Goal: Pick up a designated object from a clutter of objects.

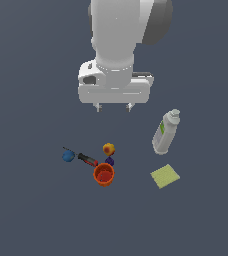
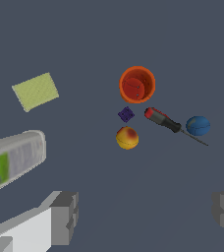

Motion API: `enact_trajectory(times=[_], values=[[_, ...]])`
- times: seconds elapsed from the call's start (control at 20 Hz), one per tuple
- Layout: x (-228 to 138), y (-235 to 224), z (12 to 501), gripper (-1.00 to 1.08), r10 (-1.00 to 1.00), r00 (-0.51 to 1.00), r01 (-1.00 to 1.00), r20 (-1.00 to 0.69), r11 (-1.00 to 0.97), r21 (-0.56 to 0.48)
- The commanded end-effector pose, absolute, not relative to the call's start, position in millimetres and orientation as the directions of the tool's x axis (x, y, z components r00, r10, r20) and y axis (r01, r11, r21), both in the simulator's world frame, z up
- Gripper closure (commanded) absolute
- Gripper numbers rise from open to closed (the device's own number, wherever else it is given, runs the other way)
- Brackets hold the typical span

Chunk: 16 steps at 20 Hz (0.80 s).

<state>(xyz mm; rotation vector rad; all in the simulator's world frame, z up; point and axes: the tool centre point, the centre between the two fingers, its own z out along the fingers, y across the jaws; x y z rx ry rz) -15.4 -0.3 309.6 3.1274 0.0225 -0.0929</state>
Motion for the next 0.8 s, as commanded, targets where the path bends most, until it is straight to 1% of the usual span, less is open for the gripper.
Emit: enact_trajectory(times=[0.0, 0.3, 0.75], values=[[-15, 0, 310, -0.20, 0.014, 0.998, 0.015, -0.059, -1.000, 0.012], [-14, -16, 315, -0.20, 0.000, 0.999, 0.001, -0.050, -1.000, 0.014], [-9, -17, 312, -0.20, -0.015, 0.998, -0.014, -0.061, -1.000, 0.011]])
